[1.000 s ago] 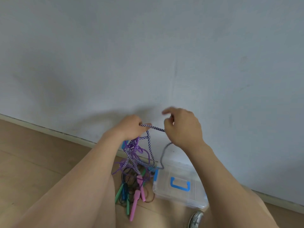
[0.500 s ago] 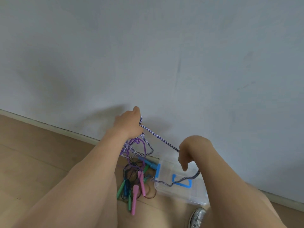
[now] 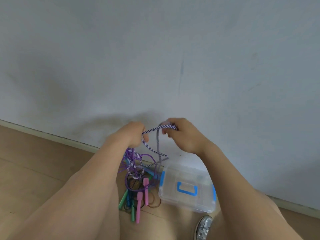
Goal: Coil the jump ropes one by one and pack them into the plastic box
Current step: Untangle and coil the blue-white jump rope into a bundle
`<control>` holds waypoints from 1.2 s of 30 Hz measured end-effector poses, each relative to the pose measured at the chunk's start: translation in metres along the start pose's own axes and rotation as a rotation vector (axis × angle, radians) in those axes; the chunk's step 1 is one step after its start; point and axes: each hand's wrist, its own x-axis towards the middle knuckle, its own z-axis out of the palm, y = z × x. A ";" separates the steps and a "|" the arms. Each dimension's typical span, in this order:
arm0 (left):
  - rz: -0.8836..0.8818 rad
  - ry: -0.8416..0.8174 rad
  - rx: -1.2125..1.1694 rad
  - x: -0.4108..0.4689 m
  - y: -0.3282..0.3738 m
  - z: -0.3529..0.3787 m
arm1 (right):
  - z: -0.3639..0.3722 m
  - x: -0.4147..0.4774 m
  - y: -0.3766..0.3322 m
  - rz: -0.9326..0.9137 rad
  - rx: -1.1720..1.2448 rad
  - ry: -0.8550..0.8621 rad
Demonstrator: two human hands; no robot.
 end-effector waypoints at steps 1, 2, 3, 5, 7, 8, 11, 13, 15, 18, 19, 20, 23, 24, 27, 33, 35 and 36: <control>0.009 -0.012 -0.036 -0.004 0.004 -0.002 | 0.000 0.000 -0.003 -0.022 0.068 0.063; 0.025 -0.010 -0.080 -0.006 0.008 -0.004 | 0.001 0.000 -0.005 -0.044 0.106 0.109; 0.046 -0.009 -0.133 -0.007 0.012 -0.005 | 0.003 0.000 -0.008 -0.059 0.129 0.152; 0.105 -0.044 -0.292 -0.008 0.019 -0.006 | 0.008 0.002 -0.009 -0.066 0.188 0.264; 0.148 -0.100 -0.441 -0.009 0.024 -0.005 | 0.009 0.001 -0.013 -0.059 0.257 0.348; 0.166 -0.105 -0.484 -0.010 0.026 -0.004 | 0.008 0.000 -0.016 -0.070 0.281 0.369; 0.265 -0.101 -0.642 -0.014 0.032 -0.002 | 0.004 -0.002 -0.019 -0.116 0.435 0.369; 0.360 -0.123 -0.589 -0.017 0.037 -0.004 | 0.005 -0.004 -0.022 -0.159 0.565 0.337; 0.404 -0.178 -0.497 -0.021 0.040 -0.005 | 0.006 -0.006 -0.023 -0.218 0.589 0.329; 0.347 -0.125 -0.634 -0.017 0.037 -0.002 | 0.000 -0.007 -0.019 -0.212 0.536 0.405; 0.328 -0.065 -0.695 -0.015 0.036 -0.002 | -0.002 -0.007 -0.015 -0.159 0.514 0.450; 0.327 0.005 -0.740 -0.014 0.035 -0.004 | -0.003 -0.006 -0.013 -0.090 0.493 0.482; 0.364 0.126 -0.864 -0.015 0.039 -0.010 | -0.004 -0.007 -0.008 0.115 0.495 0.463; 0.374 0.122 -0.924 -0.017 0.041 -0.012 | -0.003 -0.007 -0.007 0.172 0.489 0.422; 0.386 0.062 -1.150 -0.021 0.048 -0.017 | -0.001 -0.005 -0.007 0.265 0.463 0.203; 0.375 0.043 -1.508 -0.021 0.053 -0.025 | 0.013 -0.006 -0.012 0.258 0.466 -0.151; 0.356 0.099 -1.516 -0.020 0.051 -0.027 | 0.013 -0.011 -0.019 0.254 0.409 -0.198; 0.337 0.139 -1.498 -0.019 0.050 -0.027 | 0.014 -0.013 -0.020 0.223 0.366 -0.160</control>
